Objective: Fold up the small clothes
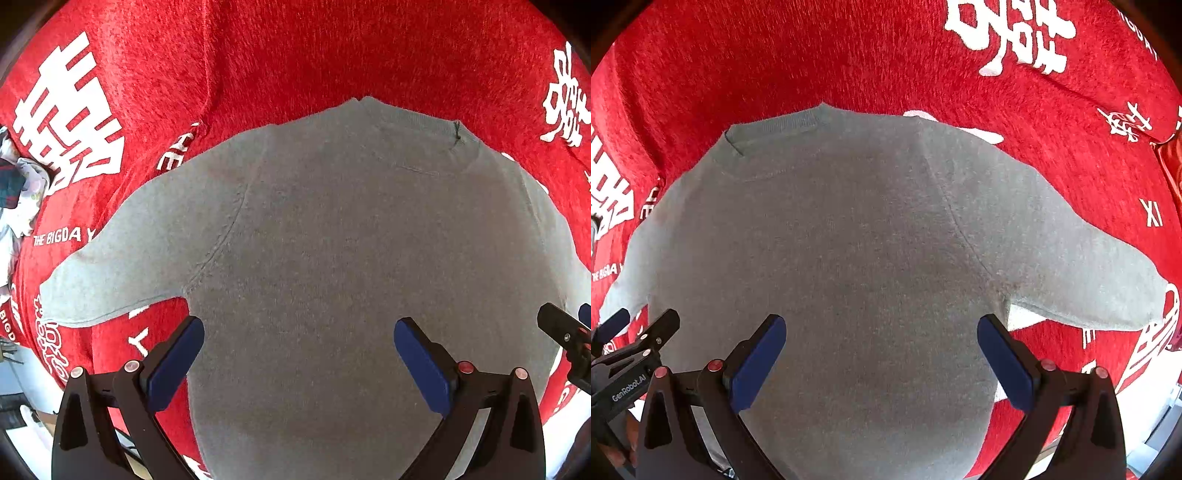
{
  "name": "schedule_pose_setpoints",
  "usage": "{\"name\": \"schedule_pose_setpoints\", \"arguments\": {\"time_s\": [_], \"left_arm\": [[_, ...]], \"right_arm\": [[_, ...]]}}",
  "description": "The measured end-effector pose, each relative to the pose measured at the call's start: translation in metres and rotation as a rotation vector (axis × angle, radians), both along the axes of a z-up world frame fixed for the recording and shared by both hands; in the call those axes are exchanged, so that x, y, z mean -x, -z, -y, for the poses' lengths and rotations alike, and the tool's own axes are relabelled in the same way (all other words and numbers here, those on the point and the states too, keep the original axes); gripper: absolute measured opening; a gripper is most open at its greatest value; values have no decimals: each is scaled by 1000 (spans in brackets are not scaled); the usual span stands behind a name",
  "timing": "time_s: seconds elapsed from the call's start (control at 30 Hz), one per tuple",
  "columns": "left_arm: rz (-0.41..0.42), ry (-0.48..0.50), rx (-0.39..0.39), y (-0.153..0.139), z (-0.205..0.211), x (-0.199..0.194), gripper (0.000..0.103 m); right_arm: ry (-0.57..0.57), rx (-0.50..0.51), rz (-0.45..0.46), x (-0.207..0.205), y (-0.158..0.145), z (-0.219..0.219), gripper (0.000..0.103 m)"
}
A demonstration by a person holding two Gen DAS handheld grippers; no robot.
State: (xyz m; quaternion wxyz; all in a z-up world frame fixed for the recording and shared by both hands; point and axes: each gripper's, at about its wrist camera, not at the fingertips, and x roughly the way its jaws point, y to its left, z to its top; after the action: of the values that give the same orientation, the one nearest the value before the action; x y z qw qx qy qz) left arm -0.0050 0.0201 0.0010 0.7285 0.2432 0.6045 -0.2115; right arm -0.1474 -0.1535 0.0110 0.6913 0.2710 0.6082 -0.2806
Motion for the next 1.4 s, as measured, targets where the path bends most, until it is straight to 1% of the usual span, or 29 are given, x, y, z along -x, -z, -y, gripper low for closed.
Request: {"name": "schedule_pose_setpoints", "arguments": {"time_s": [1.4], "left_arm": [[-9, -12, -3, 1, -15, -1, 103]], "right_arm": [[-32, 16, -22, -2, -1, -5, 103]]}}
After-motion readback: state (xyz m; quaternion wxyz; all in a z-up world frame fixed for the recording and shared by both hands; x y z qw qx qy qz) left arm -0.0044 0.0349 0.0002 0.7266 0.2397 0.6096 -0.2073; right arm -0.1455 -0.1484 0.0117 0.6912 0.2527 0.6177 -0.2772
